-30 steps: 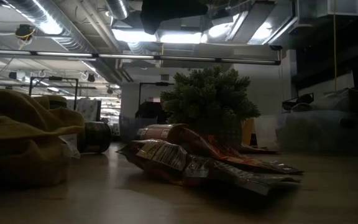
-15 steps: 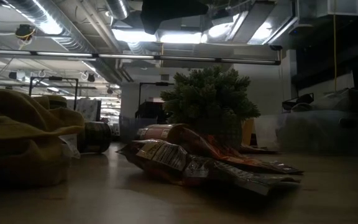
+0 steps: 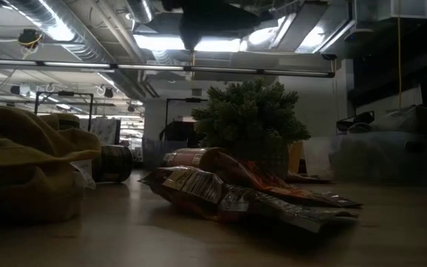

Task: Sort spices by type
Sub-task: Put the orange spice pack into the bottom white bin

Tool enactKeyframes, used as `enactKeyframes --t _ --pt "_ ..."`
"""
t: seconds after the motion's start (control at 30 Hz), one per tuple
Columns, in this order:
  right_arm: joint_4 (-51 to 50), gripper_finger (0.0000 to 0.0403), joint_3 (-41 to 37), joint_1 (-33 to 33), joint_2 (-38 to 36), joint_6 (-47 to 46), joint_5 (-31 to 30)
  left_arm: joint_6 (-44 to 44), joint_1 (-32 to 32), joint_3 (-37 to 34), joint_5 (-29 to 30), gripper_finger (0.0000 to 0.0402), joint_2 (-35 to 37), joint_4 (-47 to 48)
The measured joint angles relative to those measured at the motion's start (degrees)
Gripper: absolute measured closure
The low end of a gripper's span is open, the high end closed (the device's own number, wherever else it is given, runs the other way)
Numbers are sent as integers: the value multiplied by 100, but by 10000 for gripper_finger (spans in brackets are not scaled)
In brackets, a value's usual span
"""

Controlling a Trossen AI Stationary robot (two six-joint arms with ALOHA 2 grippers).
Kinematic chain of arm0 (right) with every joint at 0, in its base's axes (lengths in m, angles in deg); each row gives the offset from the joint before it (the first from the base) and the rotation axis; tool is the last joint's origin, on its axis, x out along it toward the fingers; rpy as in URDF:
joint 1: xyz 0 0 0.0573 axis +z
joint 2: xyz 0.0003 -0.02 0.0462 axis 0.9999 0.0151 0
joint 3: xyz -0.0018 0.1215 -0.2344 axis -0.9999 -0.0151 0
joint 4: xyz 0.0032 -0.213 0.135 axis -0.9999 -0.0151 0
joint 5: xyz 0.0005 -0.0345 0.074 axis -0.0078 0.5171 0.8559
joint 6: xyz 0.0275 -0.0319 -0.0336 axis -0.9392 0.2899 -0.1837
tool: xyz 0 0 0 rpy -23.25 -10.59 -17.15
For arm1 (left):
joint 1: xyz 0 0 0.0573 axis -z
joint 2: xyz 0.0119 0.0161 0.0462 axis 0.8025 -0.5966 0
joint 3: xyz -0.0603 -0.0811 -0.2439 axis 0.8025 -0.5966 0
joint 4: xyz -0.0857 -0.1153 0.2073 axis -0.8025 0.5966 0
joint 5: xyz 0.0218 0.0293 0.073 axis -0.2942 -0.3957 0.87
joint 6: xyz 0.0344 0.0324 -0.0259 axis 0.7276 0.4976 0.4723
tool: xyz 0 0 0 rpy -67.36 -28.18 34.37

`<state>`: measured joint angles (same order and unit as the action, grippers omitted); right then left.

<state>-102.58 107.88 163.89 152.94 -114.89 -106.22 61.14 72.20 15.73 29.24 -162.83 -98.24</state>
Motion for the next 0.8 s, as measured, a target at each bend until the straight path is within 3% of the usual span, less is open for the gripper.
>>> enactKeyframes --t 0.17,0.53,0.8 --pt "4 95 196 -184 0 287 -574 236 -103 566 -414 153 -584 372" --pt "40 95 218 -914 2 898 -830 508 -146 2119 -512 153 -1723 3434" --pt "465 95 218 -1353 2 1791 -940 686 -122 2147 -464 153 -2142 3611"
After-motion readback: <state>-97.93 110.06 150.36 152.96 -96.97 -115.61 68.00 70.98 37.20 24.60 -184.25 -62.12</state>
